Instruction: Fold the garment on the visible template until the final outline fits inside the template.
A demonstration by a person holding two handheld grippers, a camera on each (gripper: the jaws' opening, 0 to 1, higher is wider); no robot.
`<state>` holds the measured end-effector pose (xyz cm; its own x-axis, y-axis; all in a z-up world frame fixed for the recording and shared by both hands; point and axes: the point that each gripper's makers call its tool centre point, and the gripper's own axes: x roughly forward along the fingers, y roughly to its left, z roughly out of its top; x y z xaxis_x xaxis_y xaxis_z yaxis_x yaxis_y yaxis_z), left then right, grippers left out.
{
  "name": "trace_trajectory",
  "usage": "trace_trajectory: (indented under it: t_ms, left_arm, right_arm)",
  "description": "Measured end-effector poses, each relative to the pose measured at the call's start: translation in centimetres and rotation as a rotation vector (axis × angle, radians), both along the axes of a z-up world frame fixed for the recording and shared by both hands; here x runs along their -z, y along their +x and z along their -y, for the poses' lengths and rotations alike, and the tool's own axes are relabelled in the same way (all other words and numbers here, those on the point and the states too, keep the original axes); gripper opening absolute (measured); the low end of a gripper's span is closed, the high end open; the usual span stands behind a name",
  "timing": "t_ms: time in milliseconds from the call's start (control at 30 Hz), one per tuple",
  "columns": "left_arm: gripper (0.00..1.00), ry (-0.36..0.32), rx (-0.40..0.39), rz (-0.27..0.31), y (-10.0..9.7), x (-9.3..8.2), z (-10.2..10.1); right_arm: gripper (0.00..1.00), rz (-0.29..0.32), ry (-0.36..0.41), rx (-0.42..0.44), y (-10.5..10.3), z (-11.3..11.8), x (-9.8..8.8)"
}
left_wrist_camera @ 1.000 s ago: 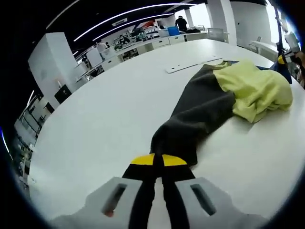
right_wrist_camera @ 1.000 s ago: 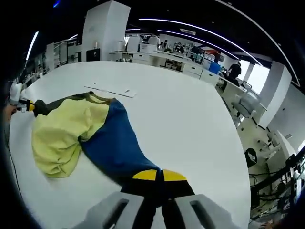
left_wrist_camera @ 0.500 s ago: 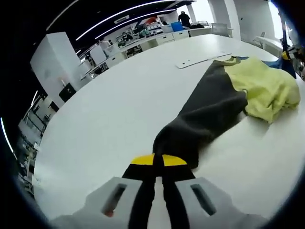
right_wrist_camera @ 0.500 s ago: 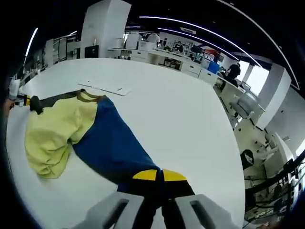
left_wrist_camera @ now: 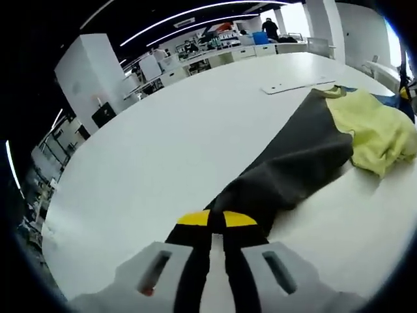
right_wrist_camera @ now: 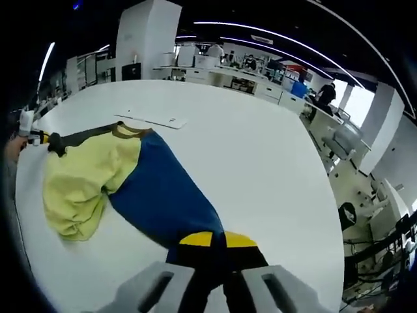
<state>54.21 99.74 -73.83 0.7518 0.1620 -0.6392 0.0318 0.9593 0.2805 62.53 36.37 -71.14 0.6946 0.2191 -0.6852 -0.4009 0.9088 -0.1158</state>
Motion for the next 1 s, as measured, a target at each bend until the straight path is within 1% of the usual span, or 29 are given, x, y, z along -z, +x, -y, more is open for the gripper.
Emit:
trace_trajectory:
  t_ms: [67,100,200,267,333,367,433,500,600,667,700,767,833,900,1000]
  left_arm:
    - [0.14,0.001,-0.001,0.002,-0.5,-0.2,0.2]
    - [0.21,-0.005,0.001,0.008,-0.6,-0.3,0.3]
    - [0.36,-0.018,-0.015,0.021,-1.4,-0.8,0.2]
    - [0.41,-0.030,-0.021,0.032,-1.9,-1.2,0.3]
    - [0.47,-0.064,-0.020,0.060,-2.2,-1.6,0.7]
    - [0.50,-0.089,-0.012,0.084,-2.3,-2.0,1.2]
    - [0.58,-0.093,-0.003,0.100,-2.7,-2.5,1.4]
    - [0.65,-0.094,0.006,0.117,-3.2,-3.1,1.8]
    - [0.71,-0.092,0.023,0.135,-3.7,-3.8,2.4]
    - [0.77,-0.091,0.038,0.150,-4.0,-4.3,2.8]
    - [0.81,-0.097,0.045,0.157,-4.2,-4.6,3.2]
    - [0.85,-0.107,0.066,0.174,-4.6,-5.1,3.9]
    - [0.89,-0.115,0.080,0.181,-4.9,-5.5,4.5]
    - [0.93,-0.120,0.099,0.185,-5.3,-5.8,5.3]
    - [0.98,-0.127,0.127,0.196,-5.8,-6.5,6.3]
  right_arm:
    - [0.09,-0.003,0.042,0.015,-0.2,-0.3,-0.3]
    - [0.13,0.001,0.056,0.008,-0.2,-0.6,-0.5]
    - [0.28,-0.003,0.121,-0.001,-0.5,-1.7,-0.9]
    - [0.37,-0.010,0.151,-0.006,-0.9,-2.4,-1.2]
    - [0.42,-0.011,0.183,-0.032,-1.4,-3.6,-1.7]
    - [0.45,-0.018,0.212,-0.046,-1.7,-4.5,-1.9]
    - [0.50,-0.030,0.266,-0.079,-2.4,-6.1,-2.3]
    - [0.57,-0.051,0.295,-0.106,-3.1,-7.4,-2.6]
    - [0.64,-0.069,0.311,-0.132,-3.9,-9.0,-2.7]
    - [0.71,-0.079,0.335,-0.163,-4.4,-10.4,-2.8]
    - [0.73,-0.085,0.339,-0.175,-4.7,-11.0,-2.9]
    - [0.75,-0.090,0.334,-0.230,-5.4,-12.6,-3.0]
    - [0.76,-0.089,0.335,-0.272,-6.0,-14.0,-3.2]
    - [0.79,-0.097,0.348,-0.311,-6.6,-15.7,-3.4]
    - [0.81,-0.096,0.353,-0.363,-7.3,-17.5,-3.7]
